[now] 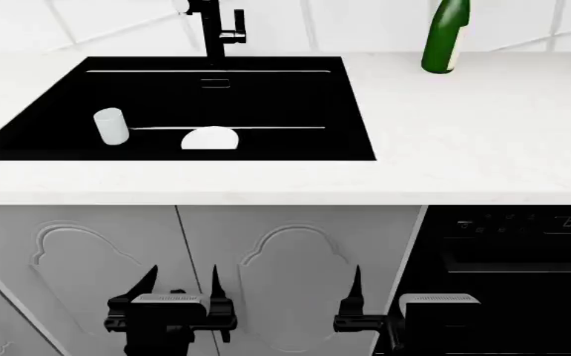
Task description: Pick the cup and bowl from the sink and place them on the counter for drying.
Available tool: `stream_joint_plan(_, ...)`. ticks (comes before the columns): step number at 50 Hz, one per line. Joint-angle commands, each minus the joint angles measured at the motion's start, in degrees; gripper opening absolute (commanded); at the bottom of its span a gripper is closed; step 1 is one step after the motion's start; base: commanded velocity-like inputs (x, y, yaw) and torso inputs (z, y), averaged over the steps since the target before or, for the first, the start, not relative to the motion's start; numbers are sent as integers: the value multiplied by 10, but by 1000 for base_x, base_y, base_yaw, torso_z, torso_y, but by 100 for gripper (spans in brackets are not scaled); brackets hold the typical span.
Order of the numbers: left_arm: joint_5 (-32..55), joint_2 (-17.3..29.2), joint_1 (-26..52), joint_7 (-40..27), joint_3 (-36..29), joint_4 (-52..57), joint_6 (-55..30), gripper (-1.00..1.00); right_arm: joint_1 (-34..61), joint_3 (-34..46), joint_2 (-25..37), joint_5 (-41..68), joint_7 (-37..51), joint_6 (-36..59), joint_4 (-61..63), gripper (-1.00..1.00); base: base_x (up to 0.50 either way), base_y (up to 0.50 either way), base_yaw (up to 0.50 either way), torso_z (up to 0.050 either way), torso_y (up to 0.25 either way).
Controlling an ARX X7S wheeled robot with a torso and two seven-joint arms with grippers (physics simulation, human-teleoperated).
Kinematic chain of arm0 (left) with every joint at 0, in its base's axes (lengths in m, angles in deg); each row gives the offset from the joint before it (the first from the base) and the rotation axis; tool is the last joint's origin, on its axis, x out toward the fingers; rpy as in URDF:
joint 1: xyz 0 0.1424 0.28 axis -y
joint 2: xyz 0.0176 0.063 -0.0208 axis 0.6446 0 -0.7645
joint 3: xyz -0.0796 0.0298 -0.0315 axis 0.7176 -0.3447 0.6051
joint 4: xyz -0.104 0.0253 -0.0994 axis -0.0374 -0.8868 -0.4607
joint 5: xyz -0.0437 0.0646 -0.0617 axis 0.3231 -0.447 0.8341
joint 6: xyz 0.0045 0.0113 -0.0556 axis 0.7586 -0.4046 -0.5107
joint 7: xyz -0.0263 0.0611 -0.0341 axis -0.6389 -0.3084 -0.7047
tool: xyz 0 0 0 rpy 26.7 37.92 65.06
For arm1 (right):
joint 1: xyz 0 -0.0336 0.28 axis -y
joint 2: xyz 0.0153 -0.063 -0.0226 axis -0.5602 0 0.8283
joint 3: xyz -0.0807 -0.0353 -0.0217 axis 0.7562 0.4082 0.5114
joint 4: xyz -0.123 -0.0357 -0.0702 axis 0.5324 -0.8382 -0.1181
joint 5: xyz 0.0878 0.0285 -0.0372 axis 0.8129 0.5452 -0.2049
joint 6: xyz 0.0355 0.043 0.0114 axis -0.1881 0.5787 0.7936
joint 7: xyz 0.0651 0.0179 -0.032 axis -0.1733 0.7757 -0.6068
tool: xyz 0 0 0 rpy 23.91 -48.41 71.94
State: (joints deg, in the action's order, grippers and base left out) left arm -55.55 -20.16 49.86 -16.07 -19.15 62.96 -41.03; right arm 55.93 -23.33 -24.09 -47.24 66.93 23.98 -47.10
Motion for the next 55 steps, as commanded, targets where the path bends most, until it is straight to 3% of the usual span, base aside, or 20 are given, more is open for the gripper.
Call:
stream_joint_plan(1,7,8,1,-13,-13,0,0,100,5,17,10,-6,17,4,-6,100,0,0,0,0,0)
stream_joint_plan(23,35,37,6,-55,-55,0,-1,100,2,46,37,26,53,14,2,100,0,12,0,0,0)
stream_joint_plan(50,60,57,6,-75,-70,0,-1,100,4,66,55,42,76,12,1,100,0,500,0,0,0)
stream_joint_plan(55,60,59,9,-81,-74,-3,-9,100,6,68,57,45,83,17,1,100,0,103,0,0,0)
